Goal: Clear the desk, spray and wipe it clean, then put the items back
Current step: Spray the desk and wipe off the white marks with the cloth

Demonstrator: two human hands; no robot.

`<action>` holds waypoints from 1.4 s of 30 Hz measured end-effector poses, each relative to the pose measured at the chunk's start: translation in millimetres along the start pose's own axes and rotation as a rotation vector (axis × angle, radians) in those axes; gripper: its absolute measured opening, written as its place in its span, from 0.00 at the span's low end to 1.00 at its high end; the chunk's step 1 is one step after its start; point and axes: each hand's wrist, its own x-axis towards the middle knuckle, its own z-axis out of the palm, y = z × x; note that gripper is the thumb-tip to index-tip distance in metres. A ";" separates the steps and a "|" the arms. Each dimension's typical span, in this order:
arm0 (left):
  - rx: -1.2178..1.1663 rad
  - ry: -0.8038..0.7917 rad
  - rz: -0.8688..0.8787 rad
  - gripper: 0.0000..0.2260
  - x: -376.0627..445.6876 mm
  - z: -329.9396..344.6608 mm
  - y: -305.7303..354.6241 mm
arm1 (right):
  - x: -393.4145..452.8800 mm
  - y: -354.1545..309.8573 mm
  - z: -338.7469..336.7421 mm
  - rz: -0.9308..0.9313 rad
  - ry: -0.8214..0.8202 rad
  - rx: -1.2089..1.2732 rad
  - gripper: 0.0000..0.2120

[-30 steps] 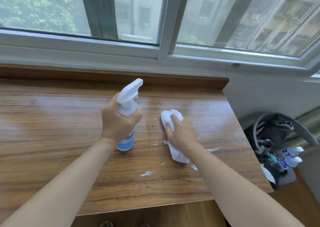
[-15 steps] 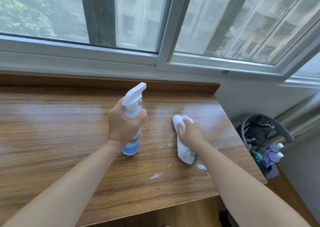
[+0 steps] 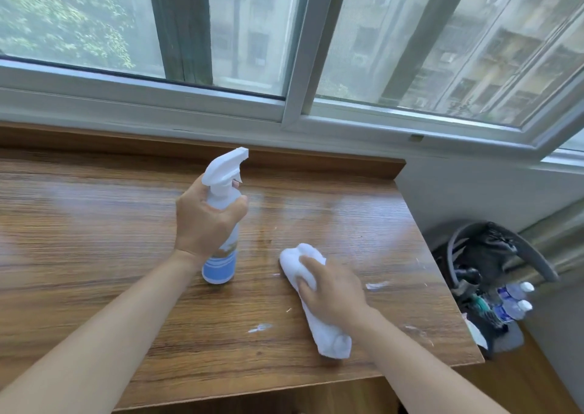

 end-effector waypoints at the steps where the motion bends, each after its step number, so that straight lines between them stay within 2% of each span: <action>1: 0.010 -0.002 0.019 0.13 -2.0 2.1 0.6 | 2.2 5.8 -1.6 -0.011 -0.016 -0.011 0.18; 4: 0.034 0.005 0.051 0.15 -5.9 6.6 1.5 | 27.1 30.6 -13.6 0.031 0.016 -0.009 0.20; 8: 0.072 0.012 0.056 0.16 -6.1 9.6 0.3 | 73.1 62.6 -30.6 0.209 0.176 0.116 0.23; 10: 0.081 0.019 0.059 0.16 -5.6 11.8 1.0 | 94.5 66.3 -37.6 0.219 0.221 0.155 0.23; 14: 0.059 0.037 0.034 0.14 -3.6 12.4 -0.3 | 115.6 64.8 -36.7 0.113 0.072 0.052 0.25; 18: 0.057 0.058 0.018 0.14 -1.8 10.5 -2.4 | 111.6 81.8 -46.1 0.169 0.034 0.234 0.39; 22: 0.054 0.058 0.018 0.13 1.5 10.2 -3.6 | 115.8 81.0 -43.1 0.239 -0.015 0.223 0.33; 26: 0.066 0.055 0.020 0.13 0.9 10.8 -2.5 | 115.8 72.1 -37.6 0.200 0.020 0.192 0.37; 31: 0.088 0.040 0.022 0.13 -1.5 14.5 2.0 | 109.1 51.1 -34.6 0.110 0.099 -0.037 0.37; 35: 0.066 0.028 0.024 0.15 -2.0 13.7 2.6 | 107.3 35.1 -29.2 0.086 0.187 -0.175 0.32; 39: 0.071 0.027 0.013 0.15 -2.1 12.9 0.8 | 109.9 35.3 -24.1 0.074 0.147 0.026 0.31; 42: 0.075 0.030 0.020 0.16 -2.3 12.9 -0.1 | 115.6 51.4 -45.0 0.062 0.179 0.042 0.33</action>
